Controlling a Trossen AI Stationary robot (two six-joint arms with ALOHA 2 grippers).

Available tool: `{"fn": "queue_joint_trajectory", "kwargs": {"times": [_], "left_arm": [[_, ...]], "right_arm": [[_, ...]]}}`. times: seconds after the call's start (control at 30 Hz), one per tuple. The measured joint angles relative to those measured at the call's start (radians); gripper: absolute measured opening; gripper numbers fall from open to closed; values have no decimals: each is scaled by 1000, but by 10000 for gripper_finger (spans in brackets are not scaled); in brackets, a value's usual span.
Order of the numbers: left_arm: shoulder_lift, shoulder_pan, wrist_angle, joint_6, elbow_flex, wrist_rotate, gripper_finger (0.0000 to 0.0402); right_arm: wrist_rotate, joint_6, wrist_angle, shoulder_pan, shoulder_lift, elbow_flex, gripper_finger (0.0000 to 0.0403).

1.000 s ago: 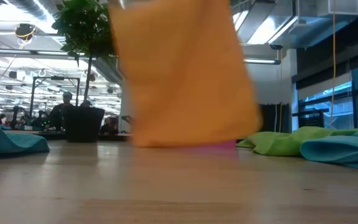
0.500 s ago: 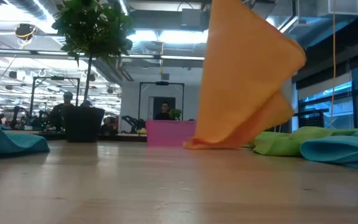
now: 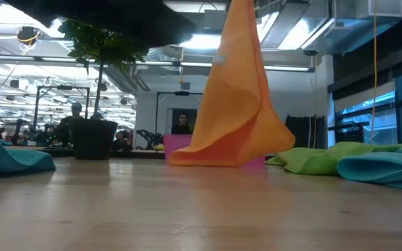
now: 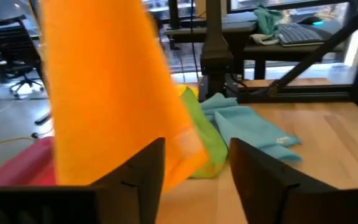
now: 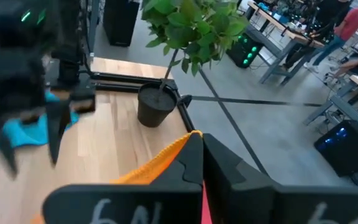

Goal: Roll microfiber towels into tight, uniform cylinder then place into a basket
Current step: Fold the orange towel

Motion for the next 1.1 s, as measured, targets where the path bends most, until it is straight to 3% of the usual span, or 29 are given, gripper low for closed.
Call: {"fn": "queue_joint_trajectory", "kwargs": {"times": [0.27,0.4,0.5,0.67,0.83,1.1], "left_arm": [[291,-7,60,0,246,-204,222],[353,-6,56,48,320,-372,229],[360,-10,58,76,342,-425,235],[359,-7,55,60,343,-425,244],[359,39,-94,-89,343,-292,245],[359,89,-166,-157,343,-231,247]], "right_arm": [[0,5,15,0,0,0,0],[0,5,15,0,0,0,0],[0,5,14,0,0,0,0],[-1,5,14,0,0,0,0],[-2,19,7,0,0,0,0],[-27,28,-12,0,-1,0,0]]}}
